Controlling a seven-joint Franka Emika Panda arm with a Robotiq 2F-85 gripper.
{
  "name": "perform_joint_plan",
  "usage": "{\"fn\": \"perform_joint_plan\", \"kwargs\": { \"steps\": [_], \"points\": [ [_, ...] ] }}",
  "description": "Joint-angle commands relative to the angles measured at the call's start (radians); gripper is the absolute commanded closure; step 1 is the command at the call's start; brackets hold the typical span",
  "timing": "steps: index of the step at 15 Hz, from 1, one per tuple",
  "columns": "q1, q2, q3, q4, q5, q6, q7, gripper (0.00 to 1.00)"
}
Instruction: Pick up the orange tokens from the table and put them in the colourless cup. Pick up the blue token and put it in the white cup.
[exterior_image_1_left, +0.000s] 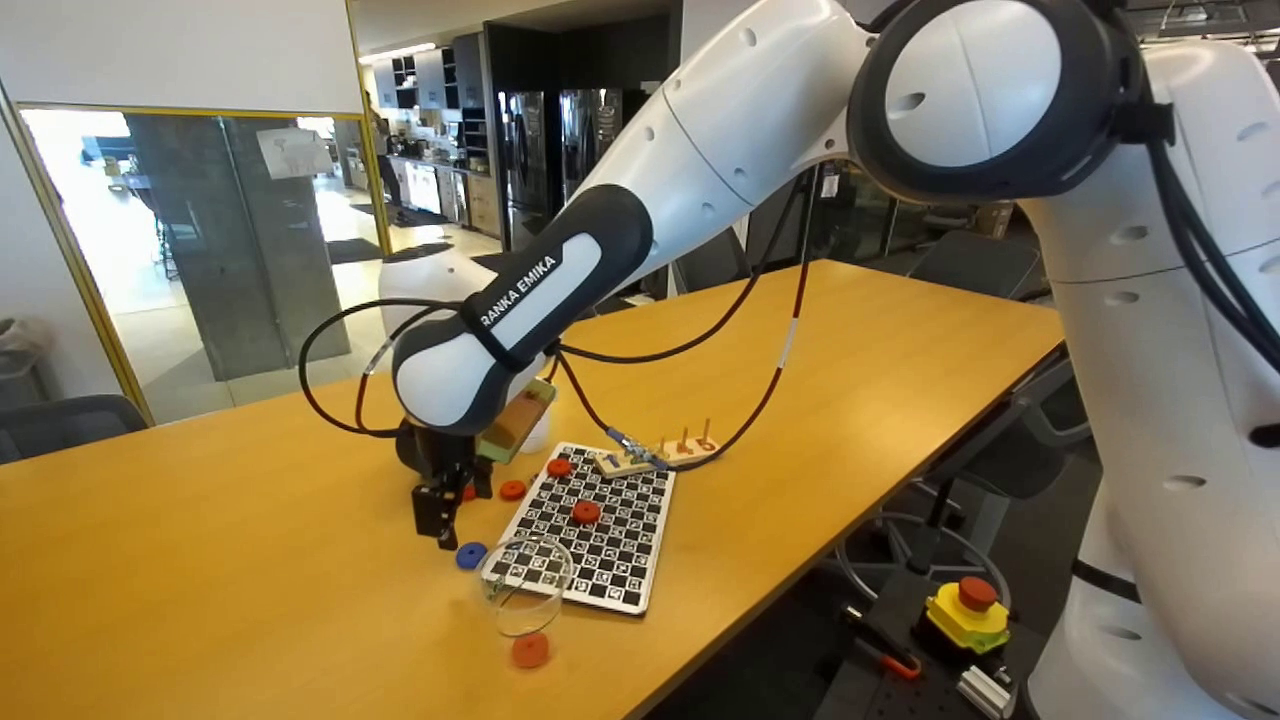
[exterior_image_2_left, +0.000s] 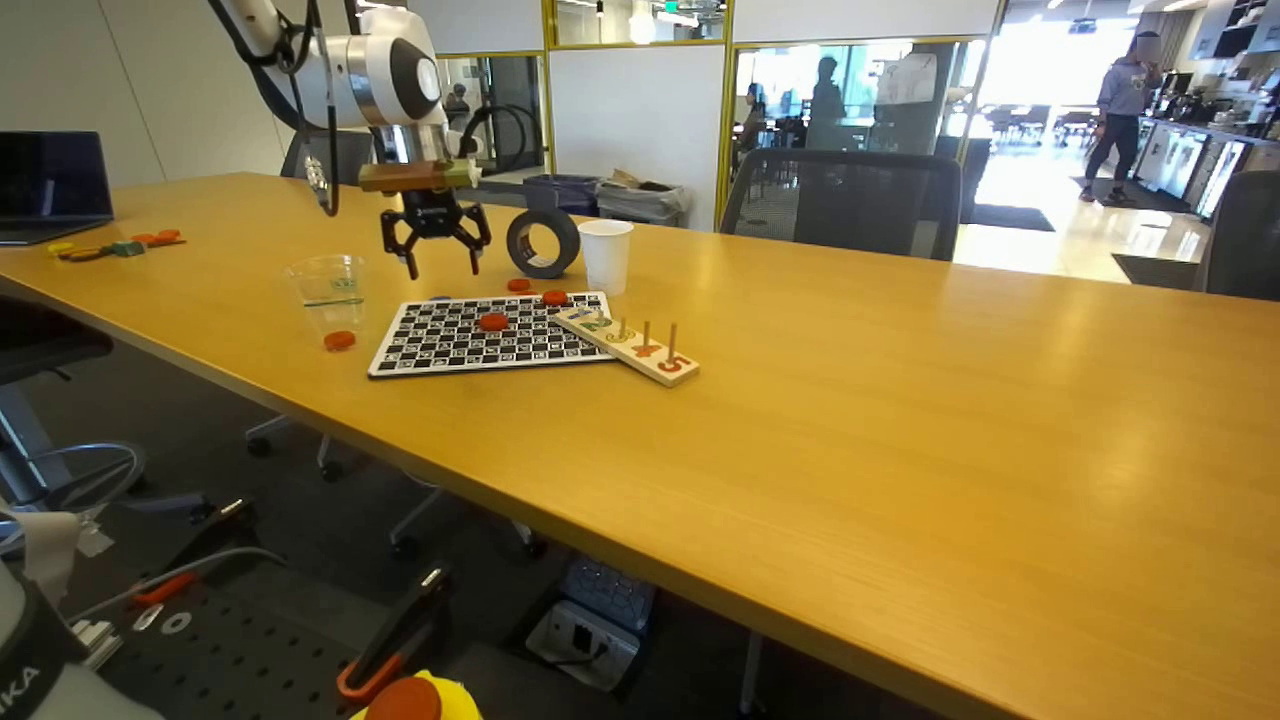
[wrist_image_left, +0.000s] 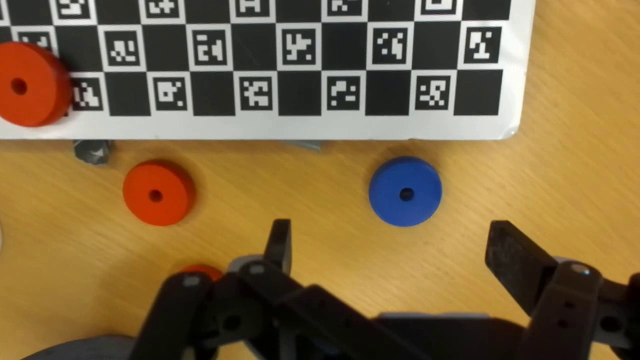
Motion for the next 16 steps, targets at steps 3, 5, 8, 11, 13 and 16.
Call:
{"fn": "perform_joint_plan", "kwargs": {
  "steps": [3,5,8,11,13,16],
  "points": [
    [0.0,0.02,0.012,0.009,0.059,0.035,0.001,0.0],
    [0.001,0.022,0.013,0.004,0.074,0.045,0.006,0.0],
    [0.004,0.026,0.005,-0.004,0.081,0.057,0.02,0.0],
    [0.005,0.033,0.0,-0.004,0.079,0.051,0.032,0.0],
    [0.004,0.037,-0.001,-0.005,0.08,0.046,0.036,0.0],
    [0.0,0.041,-0.001,-0.008,0.084,0.048,0.037,0.0]
  ]
}}
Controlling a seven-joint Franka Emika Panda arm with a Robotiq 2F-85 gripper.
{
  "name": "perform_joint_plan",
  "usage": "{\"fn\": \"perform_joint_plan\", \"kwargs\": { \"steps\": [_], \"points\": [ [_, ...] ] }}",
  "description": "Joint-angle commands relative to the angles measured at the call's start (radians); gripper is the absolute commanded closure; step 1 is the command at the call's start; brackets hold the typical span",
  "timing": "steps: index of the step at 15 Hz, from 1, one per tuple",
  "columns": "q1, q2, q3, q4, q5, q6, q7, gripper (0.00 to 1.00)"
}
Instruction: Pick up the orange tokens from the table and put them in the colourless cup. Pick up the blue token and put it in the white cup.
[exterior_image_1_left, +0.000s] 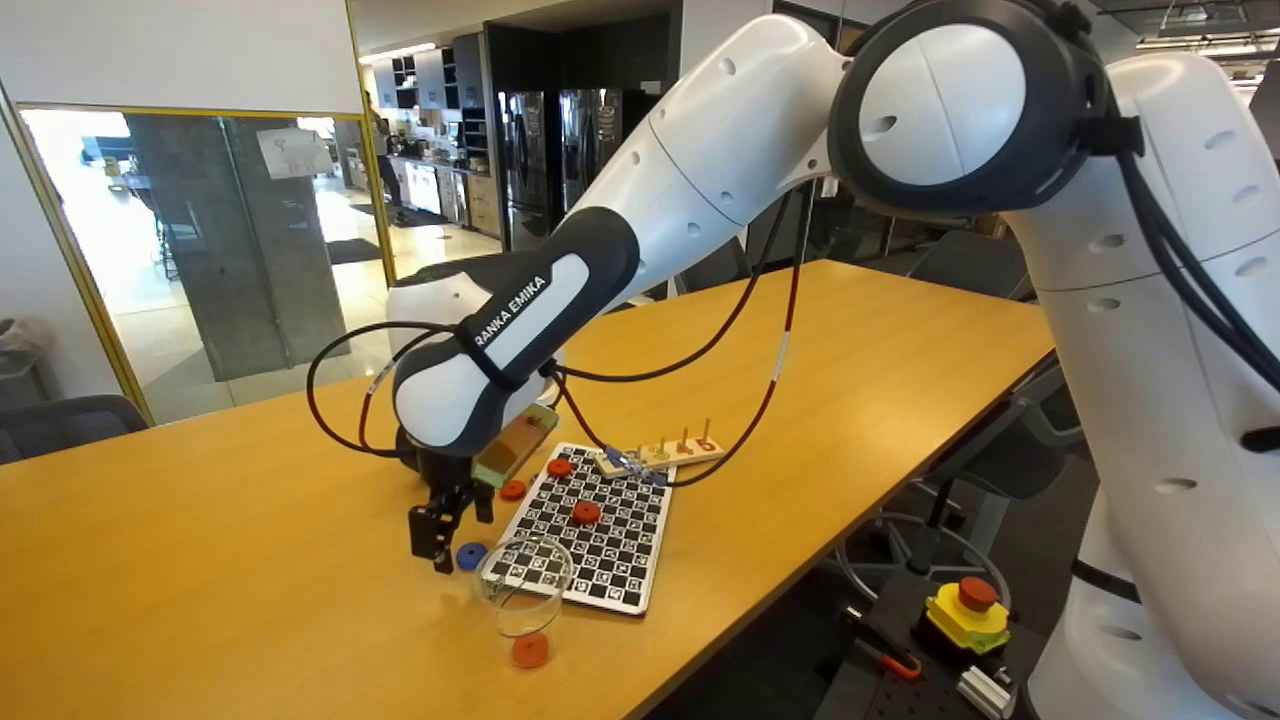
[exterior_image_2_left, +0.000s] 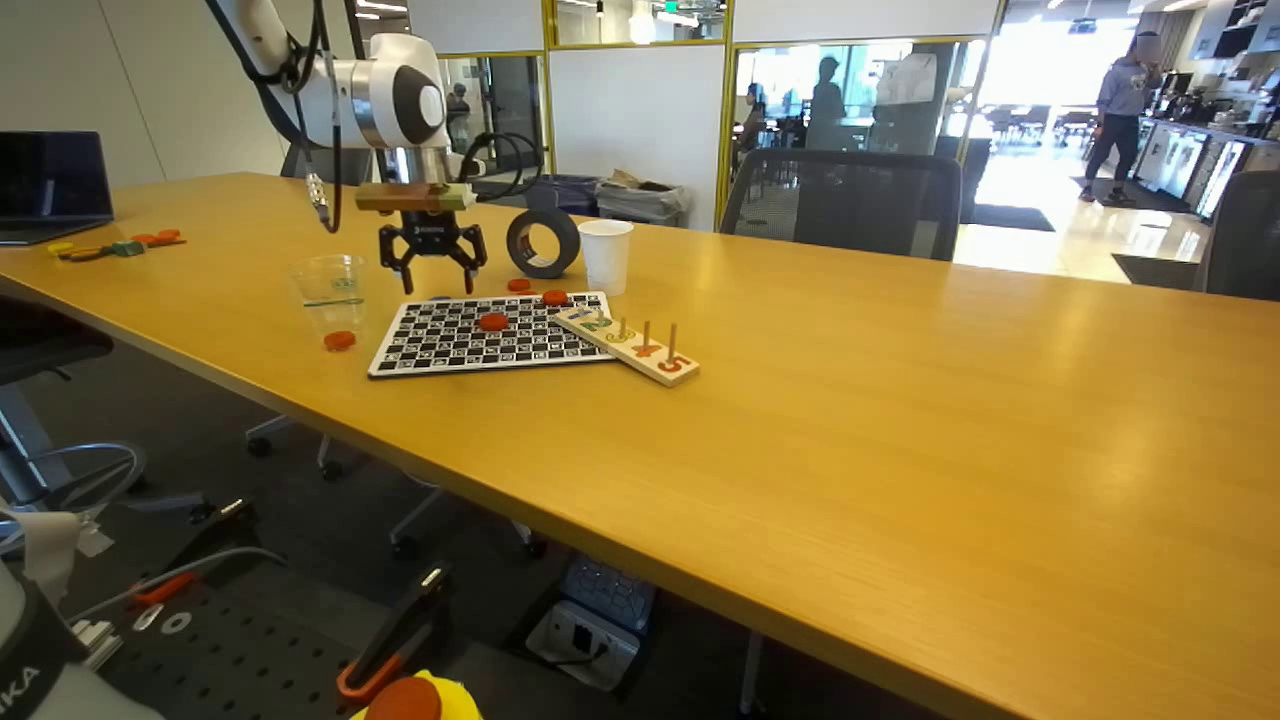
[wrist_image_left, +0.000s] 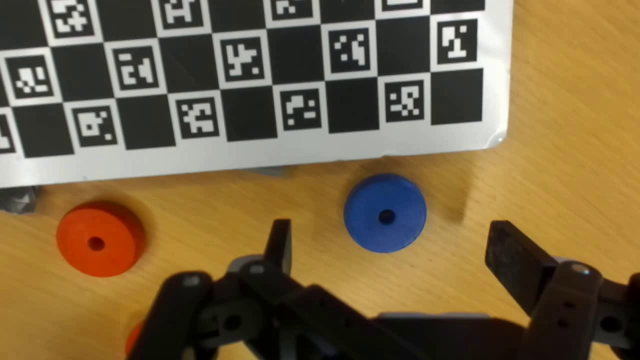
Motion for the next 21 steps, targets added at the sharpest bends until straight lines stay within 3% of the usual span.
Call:
{"fn": "perform_joint_plan", "kwargs": {
  "steps": [1,7,8,16,21],
  "points": [
    [0.0,0.002,-0.002,-0.001,0.024,0.011,0.007,0.0],
    [-0.01,0.018,0.004,0.005,0.047,0.011,-0.006,0.0],
    [-0.009,0.02,0.002,0.003,0.047,0.019,-0.003,0.19],
    [-0.013,0.014,-0.006,0.007,0.045,0.018,0.004,0.8],
    [-0.014,-0.005,-0.024,0.046,0.027,-0.016,0.004,0.79]
  ]
}}
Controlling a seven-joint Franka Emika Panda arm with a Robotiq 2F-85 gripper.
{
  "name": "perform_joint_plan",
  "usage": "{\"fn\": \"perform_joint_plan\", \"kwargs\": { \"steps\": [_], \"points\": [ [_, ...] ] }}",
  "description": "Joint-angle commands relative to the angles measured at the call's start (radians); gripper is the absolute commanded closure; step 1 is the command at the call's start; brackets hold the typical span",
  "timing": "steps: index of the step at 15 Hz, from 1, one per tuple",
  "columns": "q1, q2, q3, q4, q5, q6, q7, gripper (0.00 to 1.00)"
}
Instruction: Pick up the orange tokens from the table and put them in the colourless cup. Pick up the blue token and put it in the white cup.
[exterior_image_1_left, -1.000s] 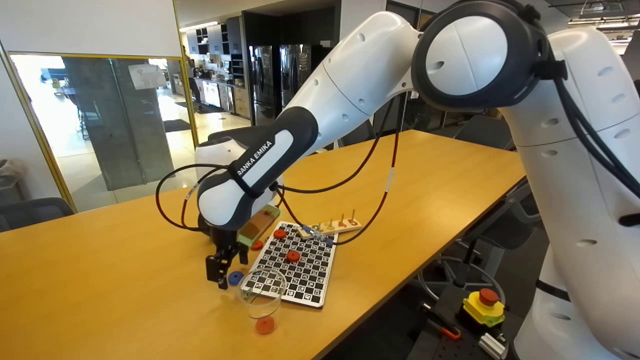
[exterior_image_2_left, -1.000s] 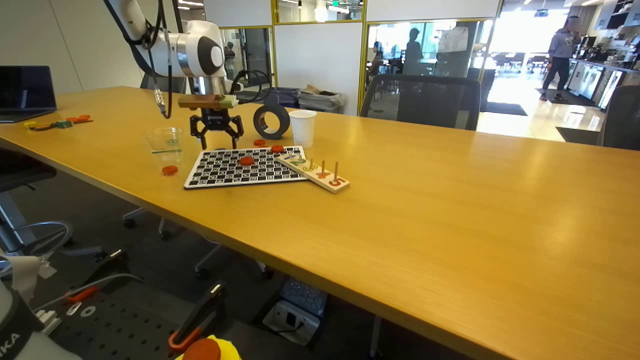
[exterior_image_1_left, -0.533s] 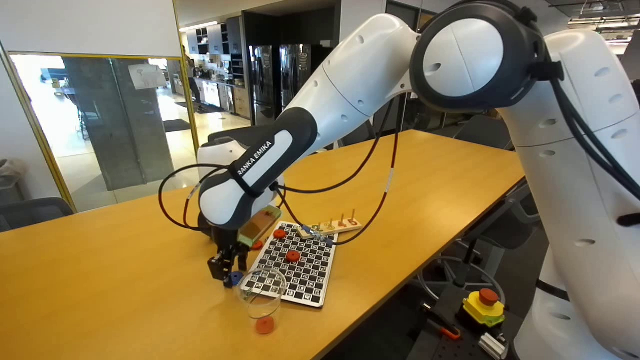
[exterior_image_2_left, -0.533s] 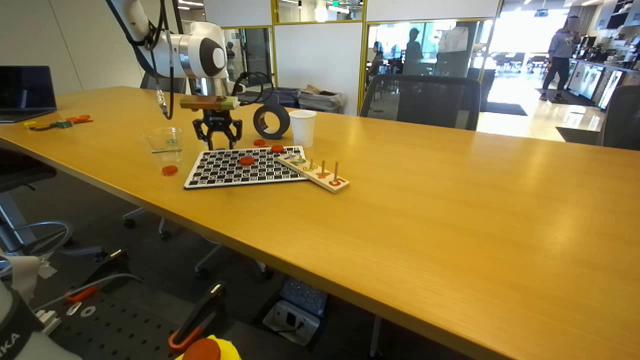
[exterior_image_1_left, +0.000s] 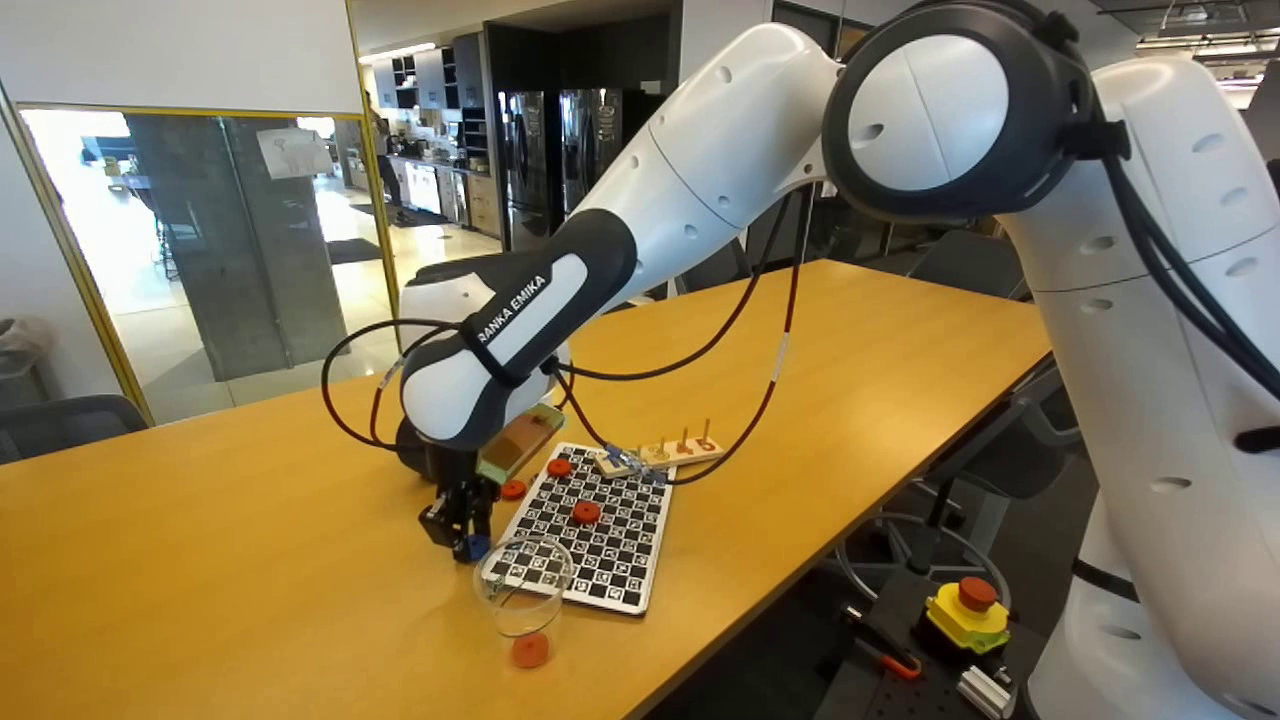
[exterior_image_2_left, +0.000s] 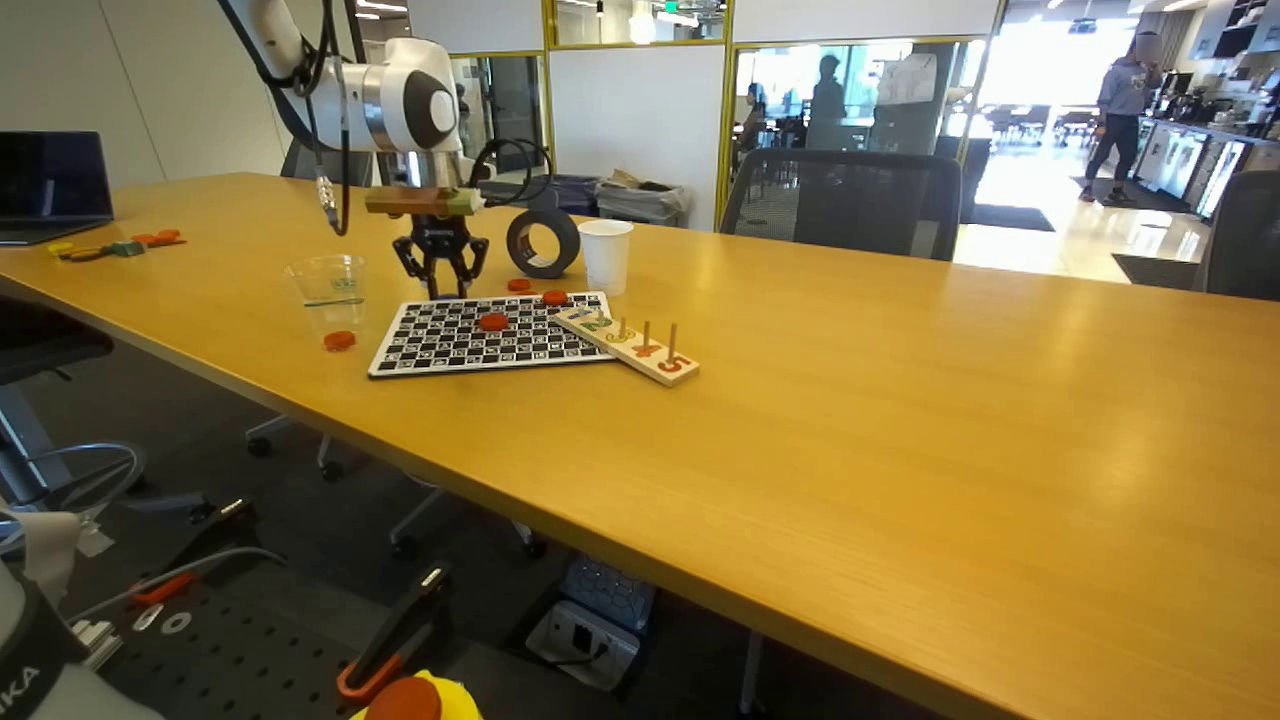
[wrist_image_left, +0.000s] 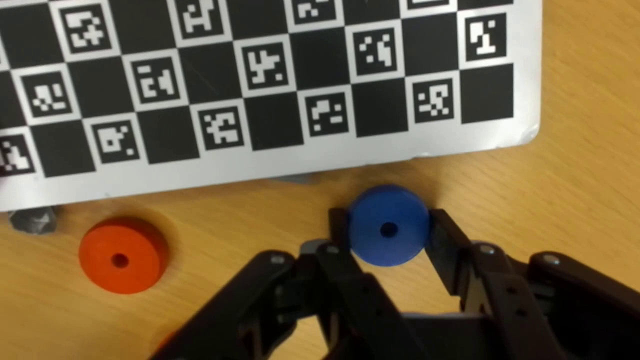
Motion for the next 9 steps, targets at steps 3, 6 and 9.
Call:
{"fn": "perform_joint_plan", "kwargs": {
  "steps": [3,6,9],
  "points": [
    [-0.013,-0.051,-0.029,0.084,-0.005,-0.06,-0.021,0.79],
    [-0.022,-0.073,-0.048,0.17,-0.014,-0.133,-0.024,0.79],
    [-0.037,-0.069,-0.077,0.285,-0.023,-0.217,-0.012,0.79]
  ]
}}
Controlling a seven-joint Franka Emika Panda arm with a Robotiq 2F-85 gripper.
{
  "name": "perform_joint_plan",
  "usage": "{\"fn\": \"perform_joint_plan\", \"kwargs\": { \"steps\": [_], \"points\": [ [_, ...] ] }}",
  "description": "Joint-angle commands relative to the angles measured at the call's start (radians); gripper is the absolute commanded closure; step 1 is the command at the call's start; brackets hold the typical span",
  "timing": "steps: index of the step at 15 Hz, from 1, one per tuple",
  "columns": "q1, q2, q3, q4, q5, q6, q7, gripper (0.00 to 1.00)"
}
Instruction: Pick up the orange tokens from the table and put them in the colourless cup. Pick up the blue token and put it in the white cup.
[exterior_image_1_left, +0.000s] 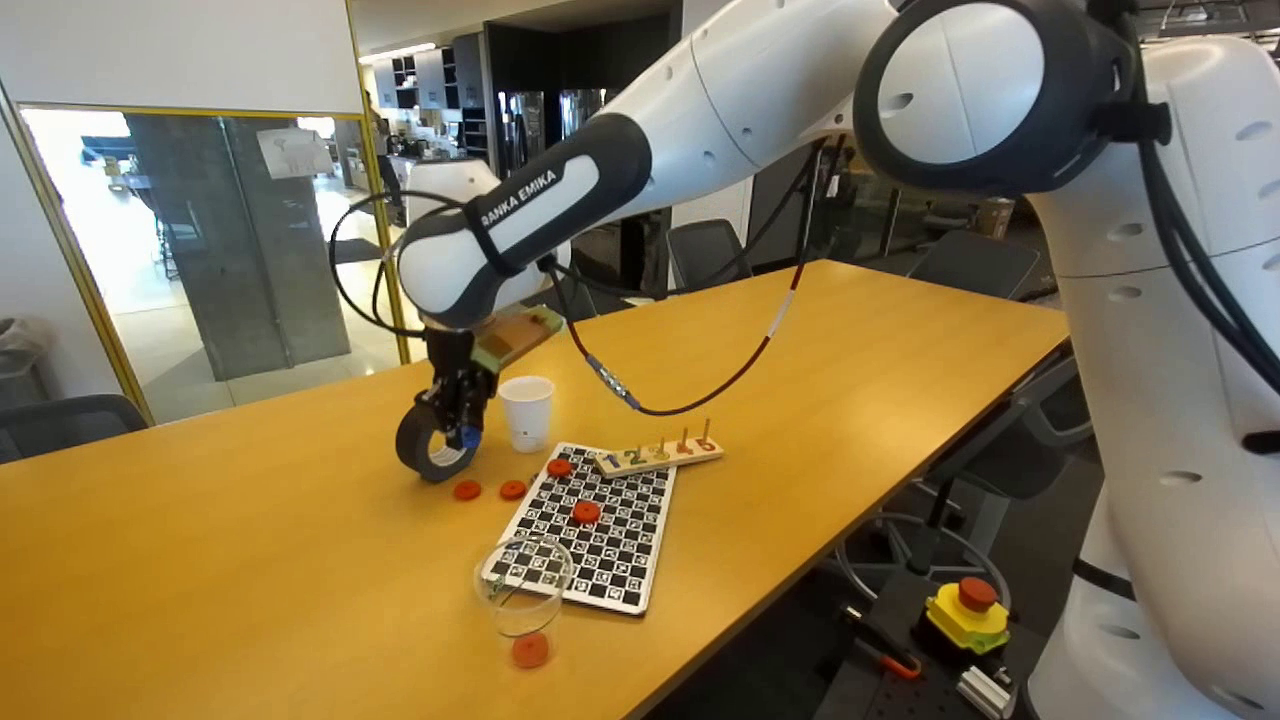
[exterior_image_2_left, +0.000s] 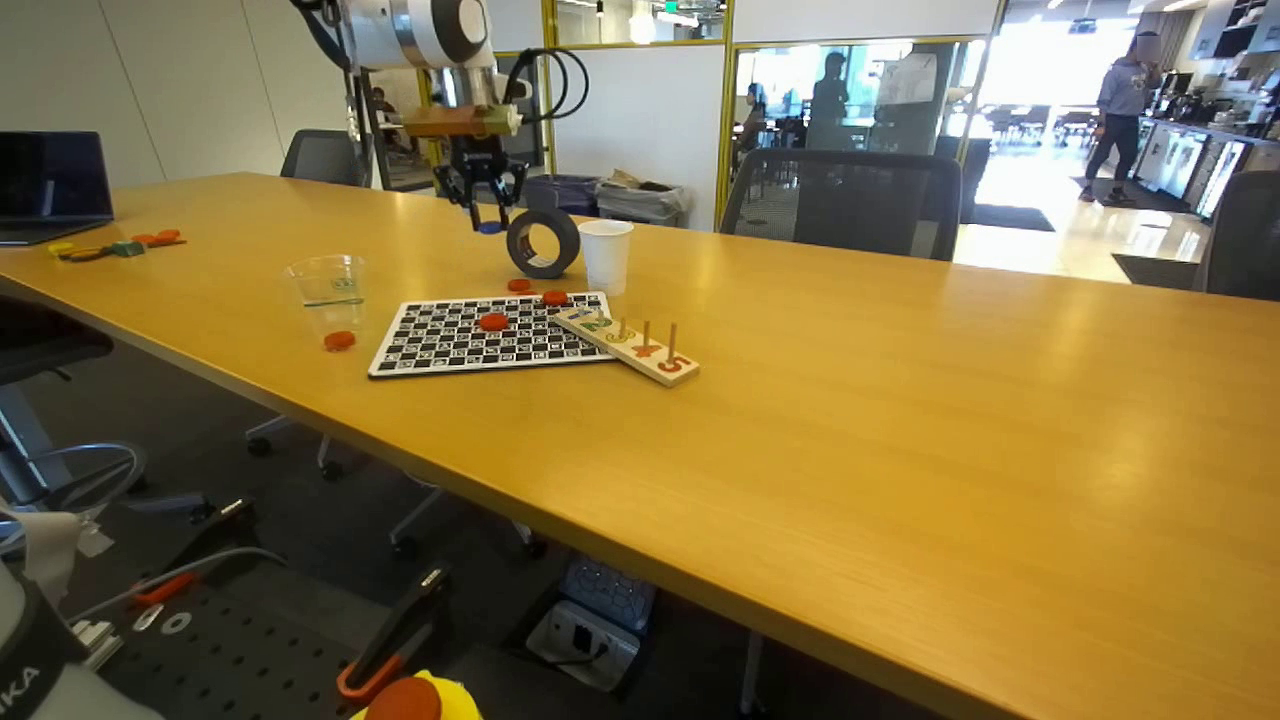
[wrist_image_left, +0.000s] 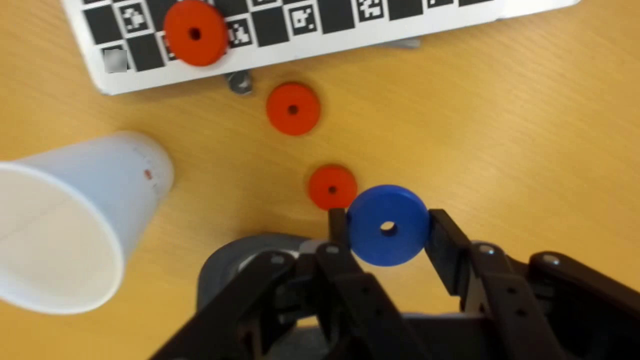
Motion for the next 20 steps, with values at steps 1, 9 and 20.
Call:
{"fn": "perform_joint_plan", "kwargs": {
  "steps": [1,9,20],
  "points": [
    [-0.021,0.019,-0.031,0.165,-0.019,-0.12,0.002,0.79],
    [-0.103,0.176,-0.065,0.427,0.005,-0.253,-0.036,0.79],
    [-0.164,0.398,-0.058,0.718,0.041,-0.419,-0.066,0.24]
  ]
}}
